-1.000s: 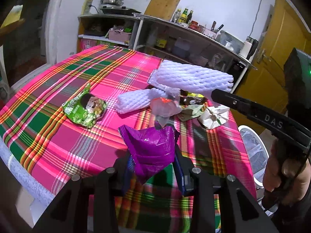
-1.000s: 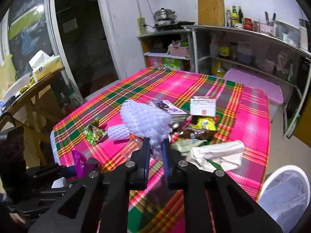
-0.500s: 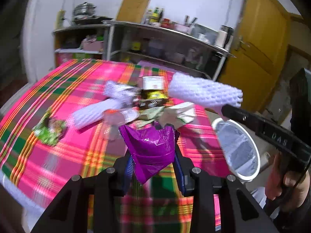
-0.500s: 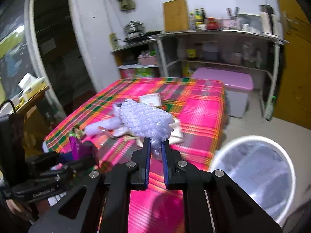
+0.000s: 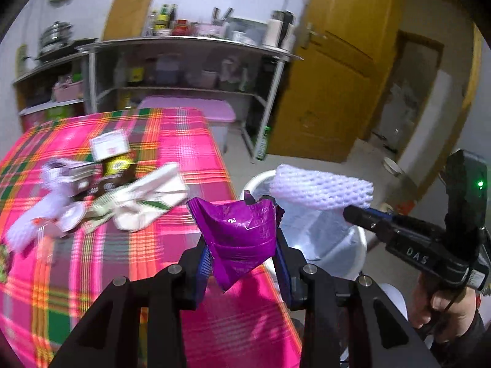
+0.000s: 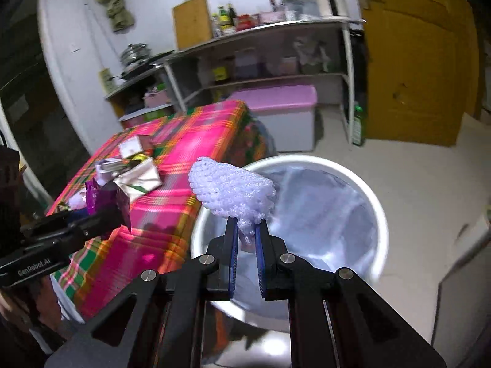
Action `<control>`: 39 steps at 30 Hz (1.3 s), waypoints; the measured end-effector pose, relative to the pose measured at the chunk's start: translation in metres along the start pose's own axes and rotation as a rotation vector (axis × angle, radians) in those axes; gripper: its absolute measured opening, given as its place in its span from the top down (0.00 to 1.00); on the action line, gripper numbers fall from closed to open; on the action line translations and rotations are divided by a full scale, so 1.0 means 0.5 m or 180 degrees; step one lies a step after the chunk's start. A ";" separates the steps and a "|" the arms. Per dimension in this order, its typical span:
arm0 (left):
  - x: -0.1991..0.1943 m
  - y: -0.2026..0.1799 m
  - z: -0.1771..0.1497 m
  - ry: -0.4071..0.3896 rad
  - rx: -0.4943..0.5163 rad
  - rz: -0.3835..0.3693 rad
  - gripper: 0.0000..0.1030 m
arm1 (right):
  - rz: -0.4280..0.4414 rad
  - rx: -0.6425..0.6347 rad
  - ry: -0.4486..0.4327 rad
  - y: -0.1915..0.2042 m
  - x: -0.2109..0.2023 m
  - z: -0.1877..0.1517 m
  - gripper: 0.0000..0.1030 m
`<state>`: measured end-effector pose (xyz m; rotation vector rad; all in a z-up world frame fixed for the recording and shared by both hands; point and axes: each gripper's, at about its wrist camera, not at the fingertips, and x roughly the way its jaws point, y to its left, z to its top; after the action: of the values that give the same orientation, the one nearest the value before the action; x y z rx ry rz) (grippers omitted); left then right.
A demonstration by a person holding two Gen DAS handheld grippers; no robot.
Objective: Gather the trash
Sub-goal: 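Carry the purple bag in the left gripper to the bin while the right carries the sleeve, then open the left gripper over the bin while the right gripper releases the foam sleeve into it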
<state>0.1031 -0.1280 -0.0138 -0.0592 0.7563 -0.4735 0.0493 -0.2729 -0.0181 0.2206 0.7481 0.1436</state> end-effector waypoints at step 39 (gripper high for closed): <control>0.098 -0.090 0.008 0.0283 0.0175 -0.0332 0.50 | -0.0225 0.0116 0.0076 -0.053 -0.020 -0.028 0.69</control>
<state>0.1191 -0.1901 -0.0326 -0.0267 0.8296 -0.5991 0.0338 -0.2987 -0.0280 0.2272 0.7818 0.0657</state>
